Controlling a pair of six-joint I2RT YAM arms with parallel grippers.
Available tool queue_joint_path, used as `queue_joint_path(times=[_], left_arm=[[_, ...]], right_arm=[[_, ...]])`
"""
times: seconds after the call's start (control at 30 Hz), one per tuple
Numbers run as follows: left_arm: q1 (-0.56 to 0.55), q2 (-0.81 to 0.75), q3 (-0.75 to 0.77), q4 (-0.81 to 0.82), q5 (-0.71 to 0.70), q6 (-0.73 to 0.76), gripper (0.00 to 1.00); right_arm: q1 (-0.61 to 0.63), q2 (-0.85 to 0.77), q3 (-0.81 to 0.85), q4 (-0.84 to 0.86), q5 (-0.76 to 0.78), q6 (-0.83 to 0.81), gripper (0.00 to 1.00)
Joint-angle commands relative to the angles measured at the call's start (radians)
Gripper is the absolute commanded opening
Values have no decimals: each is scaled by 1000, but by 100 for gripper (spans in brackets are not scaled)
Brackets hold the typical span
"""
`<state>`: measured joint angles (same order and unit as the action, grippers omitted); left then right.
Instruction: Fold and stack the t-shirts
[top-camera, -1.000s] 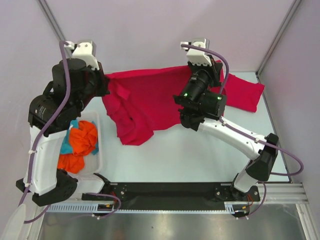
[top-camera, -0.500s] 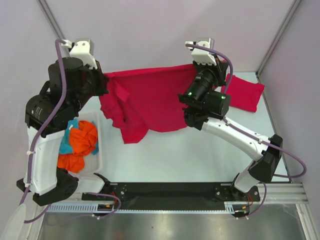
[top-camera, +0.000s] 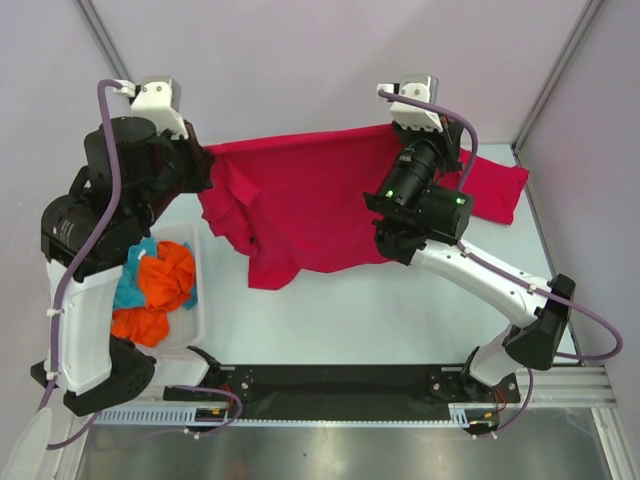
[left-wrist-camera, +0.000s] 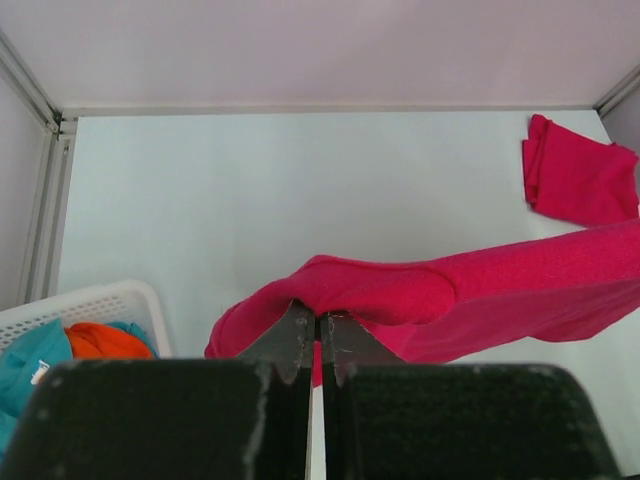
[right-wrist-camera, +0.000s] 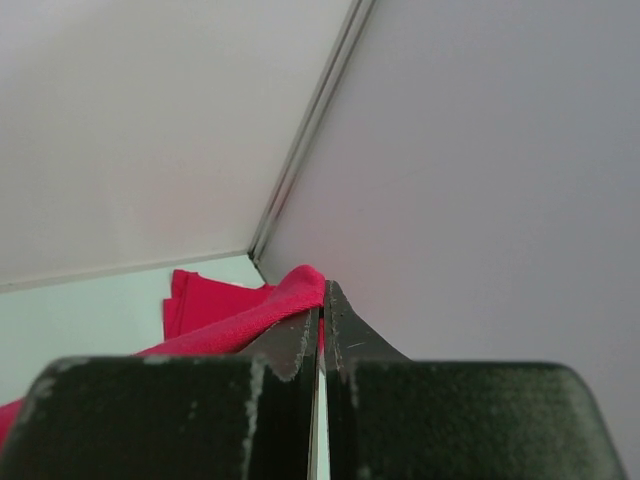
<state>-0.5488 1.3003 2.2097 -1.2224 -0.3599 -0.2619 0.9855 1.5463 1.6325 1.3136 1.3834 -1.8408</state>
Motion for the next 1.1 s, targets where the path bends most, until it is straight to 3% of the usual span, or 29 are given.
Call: queue_joint_path(times=[0.0, 0.23, 0.4, 0.6, 0.83, 1.07], left_arm=[[13, 13, -25, 40, -14, 12, 0], [137, 100, -244, 175, 144, 13, 0], [170, 230, -254, 231, 177, 12, 0], [184, 442, -113, 245, 164, 16, 0], [208, 674, 204, 175, 142, 16, 0], [254, 763, 225, 199, 139, -11, 0]], right_arm=[[-59, -19, 0, 273, 6, 17, 0], [-215, -12, -120, 240, 103, 156, 0], [-313, 66, -143, 230, 129, 184, 0], [-387, 191, -109, 170, 98, 232, 0], [-447, 389, -66, 164, 94, 232, 0], [-482, 518, -39, 165, 91, 239, 0]])
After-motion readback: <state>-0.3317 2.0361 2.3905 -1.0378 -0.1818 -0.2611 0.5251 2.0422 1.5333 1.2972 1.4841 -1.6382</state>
